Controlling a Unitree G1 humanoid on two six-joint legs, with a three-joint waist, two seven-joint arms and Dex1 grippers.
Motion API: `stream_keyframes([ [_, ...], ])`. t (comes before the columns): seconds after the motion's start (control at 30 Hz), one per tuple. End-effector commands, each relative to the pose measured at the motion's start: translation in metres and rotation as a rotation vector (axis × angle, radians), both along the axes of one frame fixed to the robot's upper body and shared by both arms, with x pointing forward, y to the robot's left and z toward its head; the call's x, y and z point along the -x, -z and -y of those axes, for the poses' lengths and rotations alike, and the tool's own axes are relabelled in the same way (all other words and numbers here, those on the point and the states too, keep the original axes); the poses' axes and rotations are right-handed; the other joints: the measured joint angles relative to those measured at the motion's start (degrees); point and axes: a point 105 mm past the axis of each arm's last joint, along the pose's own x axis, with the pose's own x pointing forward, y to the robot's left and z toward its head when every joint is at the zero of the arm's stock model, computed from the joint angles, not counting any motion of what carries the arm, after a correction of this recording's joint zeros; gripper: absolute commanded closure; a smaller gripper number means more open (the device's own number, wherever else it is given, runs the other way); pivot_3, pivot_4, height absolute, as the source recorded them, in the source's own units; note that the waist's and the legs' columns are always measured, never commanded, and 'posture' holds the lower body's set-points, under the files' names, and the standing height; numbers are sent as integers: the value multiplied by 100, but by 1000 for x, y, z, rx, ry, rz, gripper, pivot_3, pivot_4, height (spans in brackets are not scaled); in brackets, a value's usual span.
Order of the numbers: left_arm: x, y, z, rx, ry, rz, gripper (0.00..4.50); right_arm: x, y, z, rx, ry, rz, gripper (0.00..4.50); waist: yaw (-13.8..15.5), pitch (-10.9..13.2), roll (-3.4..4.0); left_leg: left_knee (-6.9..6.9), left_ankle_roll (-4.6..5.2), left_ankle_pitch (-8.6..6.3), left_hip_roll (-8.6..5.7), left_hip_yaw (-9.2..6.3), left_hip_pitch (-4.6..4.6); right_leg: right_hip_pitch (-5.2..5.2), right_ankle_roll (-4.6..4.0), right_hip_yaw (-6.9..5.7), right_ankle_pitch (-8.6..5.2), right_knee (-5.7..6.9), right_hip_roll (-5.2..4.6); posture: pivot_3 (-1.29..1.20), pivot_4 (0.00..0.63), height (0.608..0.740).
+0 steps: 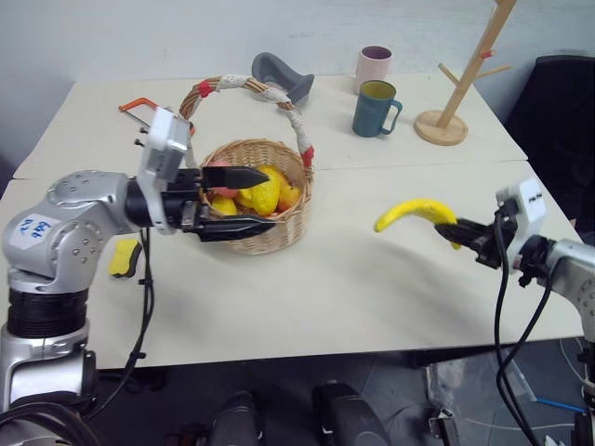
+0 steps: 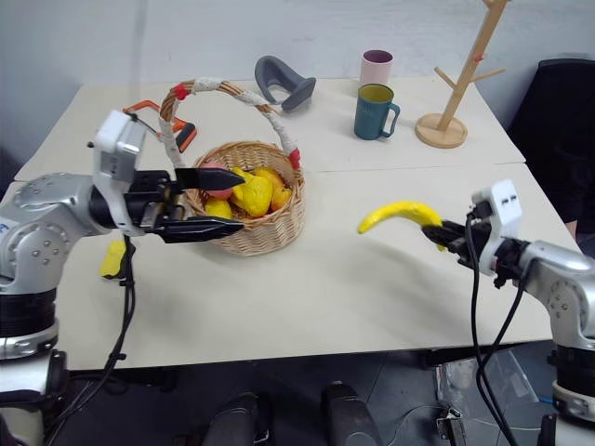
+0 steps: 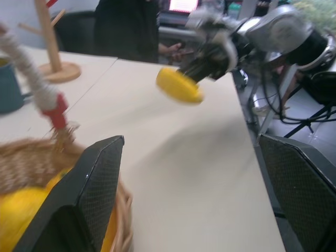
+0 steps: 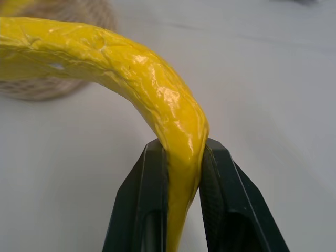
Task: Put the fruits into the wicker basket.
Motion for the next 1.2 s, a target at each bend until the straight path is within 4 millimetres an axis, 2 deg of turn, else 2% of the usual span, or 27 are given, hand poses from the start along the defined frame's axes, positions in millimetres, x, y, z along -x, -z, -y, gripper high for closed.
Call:
stream_keyframes([
  [0.03, 2, -11, -25, -2, -84, 40, 224, 3, -17, -56, -17, -104, 37, 4056, 7, 0, 0, 1, 0, 0, 0, 0, 0, 0, -2, 0, -1, 0, 0, 0, 150, 740],
  [0.17, 4, -15, -47, -9, -169, 44, 224, -16, -27, -112, -41, -135, 37, 4056, 19, 0, -1, -1, 1, -1, -8, 4, -18, -29, -8, -1, -4, 9, -10, 0, 150, 740],
  [0.27, 8, -21, -52, 0, -194, 67, 224, -33, -33, -152, -22, -158, 57, 4056, 32, -2, -6, 1, 3, -2, -11, 3, -36, -49, -14, -5, -8, 15, -16, 0, 150, 740],
  [0.37, 14, -23, -50, 4, -191, 79, 224, -48, -38, -173, 45, -144, 146, 4056, 33, -3, -7, 5, 12, -7, -18, -1, -50, -58, -16, -10, -8, 15, -25, 0, 150, 740],
  [0.47, 21, -21, -48, 5, -198, 87, 224, -72, -45, -193, 78, -88, 199, 4056, -11, -5, -12, 13, 25, -15, -24, 3, -59, -63, -15, -9, -8, 14, -34, 0, 150, 740],
  [0.6, 26, -20, -46, 7, -200, 92, 224, -83, -42, -192, 138, -60, 252, 2769, -8, -6, -13, 4, 19, -15, -19, 2, -58, -70, -16, -13, -8, 19, -30, 0, 150, 740],
  [0.7, 27, -20, -46, 13, -201, 93, 224, -58, -52, -200, 57, -203, 266, 1704, 4, -5, -14, 3, 14, -17, -17, -2, -62, -72, -20, -17, -11, 19, -29, 0, 150, 740],
  [0.87, 21, -20, -39, 23, -159, 92, 224, -26, -57, -188, -6, -295, 282, 1704, 11, -6, -14, 10, 15, -18, -17, -3, -65, -71, -20, -19, -10, 21, -30, 0, 150, 740],
  [1.0, 16, -21, -30, 29, -118, 93, 224, -16, -54, -166, -12, -272, 269, 1704, 27, -6, -14, 8, 13, -17, -18, -4, -59, -68, -20, -20, -11, 27, -30, 0, 150, 740],
  [1.07, 13, -22, -26, 30, -94, 94, 224, -22, -49, -146, 6, -176, 265, 1704, 32, -6, -14, 9, 13, -16, -18, -4, -58, -67, -20, -20, -11, 28, -29, 0, 150, 740],
  [1.2, 10, -23, -21, 28, -63, 98, 224, -39, -43, -124, 20, -24, 257, 1704, 5, -6, -15, 8, 12, -16, -19, 0, -55, -66, -20, -16, -11, 27, -27, 0, 150, 740],
])
